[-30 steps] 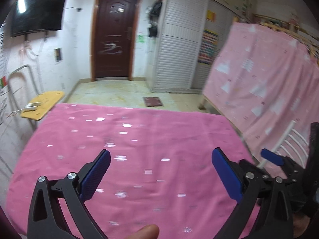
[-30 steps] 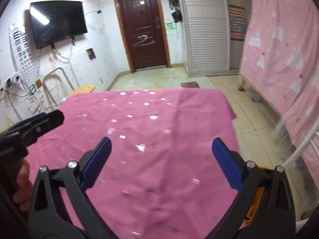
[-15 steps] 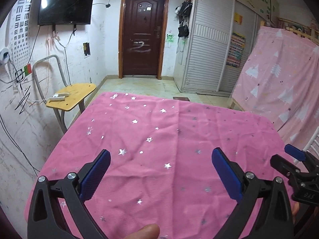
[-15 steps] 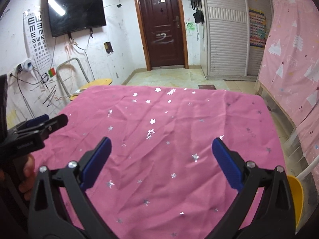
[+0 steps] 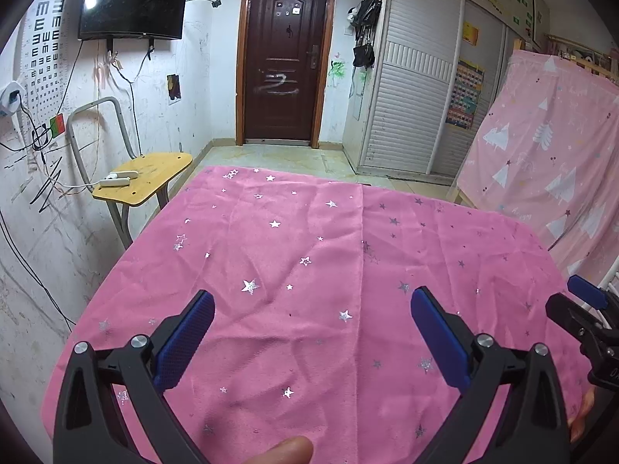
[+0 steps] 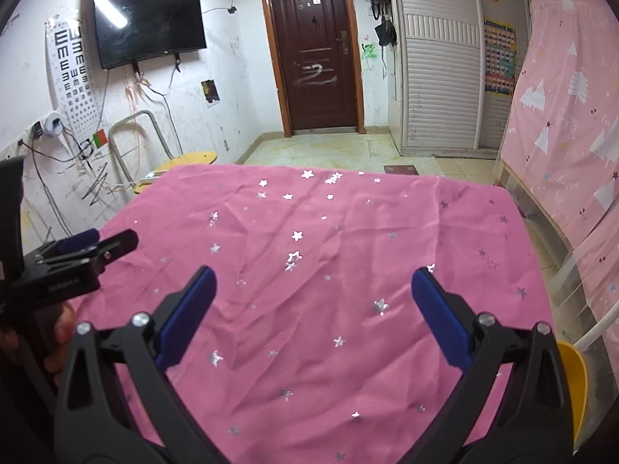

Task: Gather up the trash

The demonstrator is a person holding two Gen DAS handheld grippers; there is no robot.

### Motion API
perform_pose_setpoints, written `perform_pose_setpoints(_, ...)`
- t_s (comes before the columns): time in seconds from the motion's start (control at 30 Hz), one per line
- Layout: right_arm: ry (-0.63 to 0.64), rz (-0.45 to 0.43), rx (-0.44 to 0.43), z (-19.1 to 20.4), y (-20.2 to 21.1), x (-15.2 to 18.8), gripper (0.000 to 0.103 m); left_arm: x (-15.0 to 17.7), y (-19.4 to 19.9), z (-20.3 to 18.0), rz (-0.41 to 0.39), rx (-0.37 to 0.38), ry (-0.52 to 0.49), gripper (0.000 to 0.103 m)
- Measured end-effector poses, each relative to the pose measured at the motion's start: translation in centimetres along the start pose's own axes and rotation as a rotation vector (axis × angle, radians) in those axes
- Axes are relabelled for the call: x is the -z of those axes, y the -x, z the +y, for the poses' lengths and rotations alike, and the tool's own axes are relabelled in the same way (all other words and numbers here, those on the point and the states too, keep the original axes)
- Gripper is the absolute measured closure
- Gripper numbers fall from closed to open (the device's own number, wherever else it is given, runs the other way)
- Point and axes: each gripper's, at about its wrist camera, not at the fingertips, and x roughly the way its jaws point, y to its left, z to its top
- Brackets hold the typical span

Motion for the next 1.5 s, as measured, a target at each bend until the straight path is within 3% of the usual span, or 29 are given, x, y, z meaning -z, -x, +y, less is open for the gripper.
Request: perform_pose_setpoints(1.5, 0.001, 0.021, 0.003, 0.17, -0.49, 0.63, 0.006, 0.55, 0.0, -0.18, 0.008, -0.001, -0.004, 0.009)
